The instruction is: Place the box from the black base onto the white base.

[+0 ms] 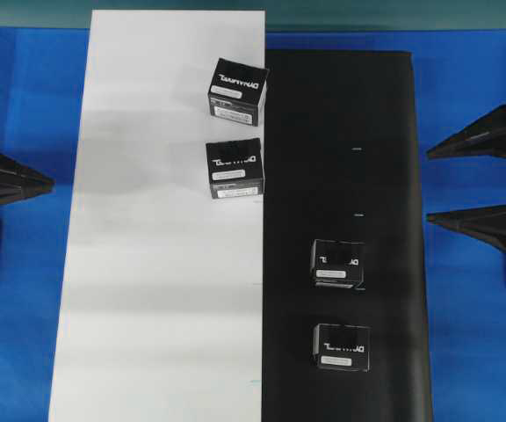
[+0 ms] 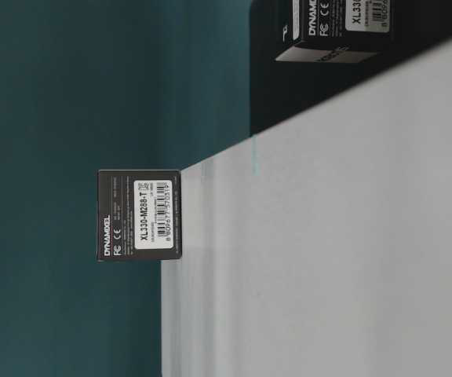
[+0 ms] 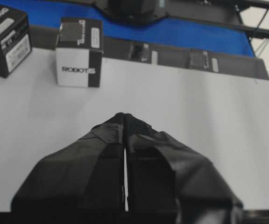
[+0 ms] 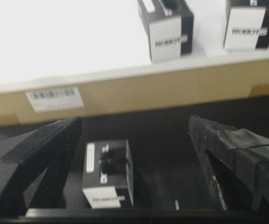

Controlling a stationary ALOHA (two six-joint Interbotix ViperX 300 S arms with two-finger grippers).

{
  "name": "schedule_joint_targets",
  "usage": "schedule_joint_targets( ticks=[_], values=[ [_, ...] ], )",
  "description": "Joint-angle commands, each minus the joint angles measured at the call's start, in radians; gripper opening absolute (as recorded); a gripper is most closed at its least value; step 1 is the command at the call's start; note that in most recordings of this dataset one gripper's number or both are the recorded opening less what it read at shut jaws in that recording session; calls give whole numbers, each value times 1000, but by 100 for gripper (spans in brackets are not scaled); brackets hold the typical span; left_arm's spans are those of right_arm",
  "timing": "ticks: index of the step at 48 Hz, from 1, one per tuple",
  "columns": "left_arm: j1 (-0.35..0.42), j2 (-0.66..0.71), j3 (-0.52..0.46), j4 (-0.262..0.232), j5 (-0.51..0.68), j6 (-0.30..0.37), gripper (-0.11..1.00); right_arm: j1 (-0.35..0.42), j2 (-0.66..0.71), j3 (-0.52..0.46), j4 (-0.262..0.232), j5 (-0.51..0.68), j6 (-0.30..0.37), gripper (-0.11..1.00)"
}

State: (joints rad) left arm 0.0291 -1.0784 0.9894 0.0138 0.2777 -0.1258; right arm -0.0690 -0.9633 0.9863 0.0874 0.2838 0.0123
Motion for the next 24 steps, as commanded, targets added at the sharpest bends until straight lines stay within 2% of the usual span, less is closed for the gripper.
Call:
schedule_joint_targets(
  ticks=[1,12,24],
  values=[
    [2,9,-8,3,-5,-2,-3,2,3,14,5,-8,5,99],
    [0,6,-8,2,-9,-2,-3,2,-2,34,3,-3,55,99],
    [-6,-17,-2,2,-31,2,-3,2,-25,40,-31,-21,0,99]
  ],
)
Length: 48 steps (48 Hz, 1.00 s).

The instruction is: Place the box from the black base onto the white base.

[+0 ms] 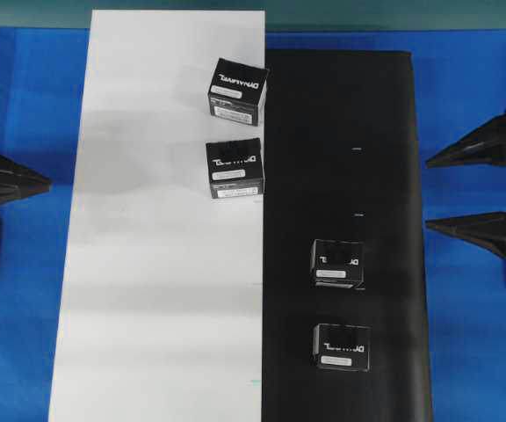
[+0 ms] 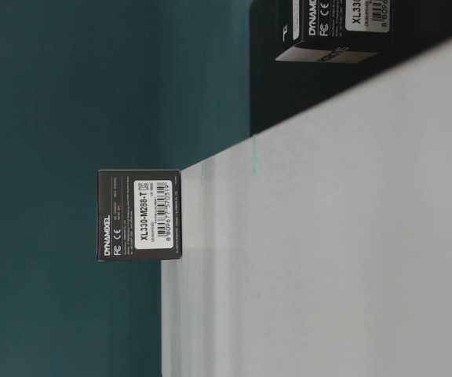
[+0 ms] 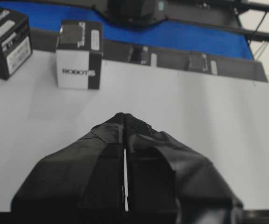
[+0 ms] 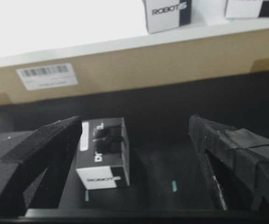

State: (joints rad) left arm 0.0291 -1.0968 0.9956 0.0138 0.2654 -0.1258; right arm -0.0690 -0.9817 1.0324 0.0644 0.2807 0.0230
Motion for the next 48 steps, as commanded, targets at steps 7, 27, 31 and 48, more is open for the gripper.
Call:
schedule_joint_targets(
  ticks=[7,27,31,48],
  values=[
    [-12,5,0,3,-51,2,-3,2,-29,-8,-8,-44,-11,99],
    [-77,11,20,3,-95,9,-3,32,-58,-12,-6,-55,-5,99],
    [-78,11,26,3,-95,8,-3,37,-58,-9,-6,-61,-14,99],
    [-78,8,40,3,-95,9,-3,60,-55,-2,-6,-54,-14,99]
  ],
)
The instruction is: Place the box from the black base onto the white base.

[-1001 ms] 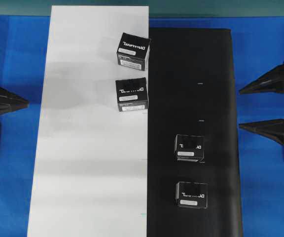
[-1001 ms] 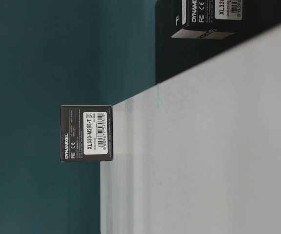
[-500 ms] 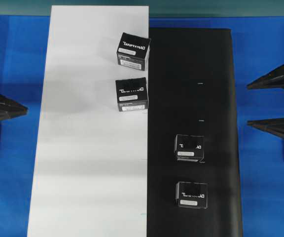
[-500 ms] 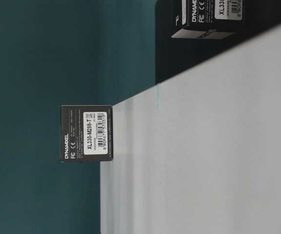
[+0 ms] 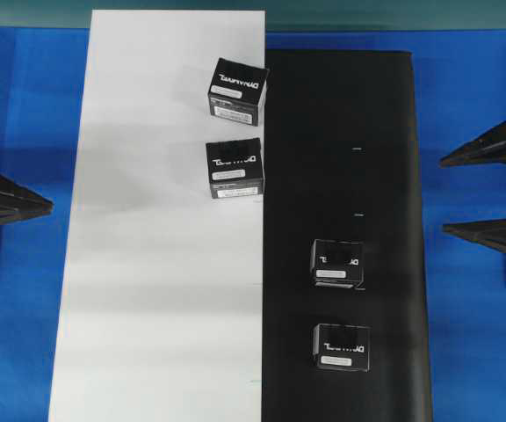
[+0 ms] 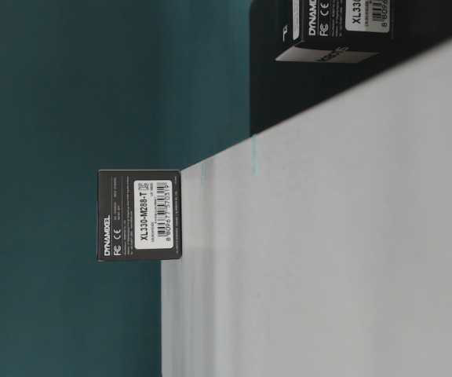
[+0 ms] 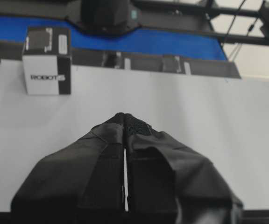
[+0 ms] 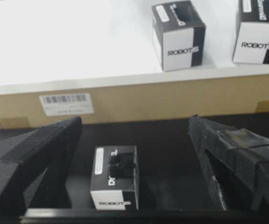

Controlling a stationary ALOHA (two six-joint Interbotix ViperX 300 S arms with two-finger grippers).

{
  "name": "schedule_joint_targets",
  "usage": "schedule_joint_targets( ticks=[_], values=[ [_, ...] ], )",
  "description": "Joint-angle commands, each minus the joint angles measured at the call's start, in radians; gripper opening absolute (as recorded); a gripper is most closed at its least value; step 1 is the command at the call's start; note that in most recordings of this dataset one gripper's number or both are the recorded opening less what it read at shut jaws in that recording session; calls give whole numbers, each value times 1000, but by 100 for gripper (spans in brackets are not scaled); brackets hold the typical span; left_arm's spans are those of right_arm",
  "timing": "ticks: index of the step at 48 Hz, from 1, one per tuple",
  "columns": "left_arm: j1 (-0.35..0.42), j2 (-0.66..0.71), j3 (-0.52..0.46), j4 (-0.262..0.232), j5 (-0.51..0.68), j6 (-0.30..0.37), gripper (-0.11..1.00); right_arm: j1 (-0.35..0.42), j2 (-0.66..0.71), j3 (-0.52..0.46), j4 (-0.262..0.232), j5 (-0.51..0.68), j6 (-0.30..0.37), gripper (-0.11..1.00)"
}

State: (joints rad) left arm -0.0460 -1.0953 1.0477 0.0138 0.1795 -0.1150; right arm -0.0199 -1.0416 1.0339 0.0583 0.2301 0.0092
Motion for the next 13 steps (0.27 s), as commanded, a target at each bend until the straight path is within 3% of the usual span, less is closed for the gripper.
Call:
schedule_joint_targets(
  ticks=[1,13],
  values=[
    [-3,6,-12,3,-9,-2,-3,12,5,-2,0,-3,0,99],
    [-8,-3,-11,3,-9,-9,-3,31,8,6,0,-5,0,99]
  ],
)
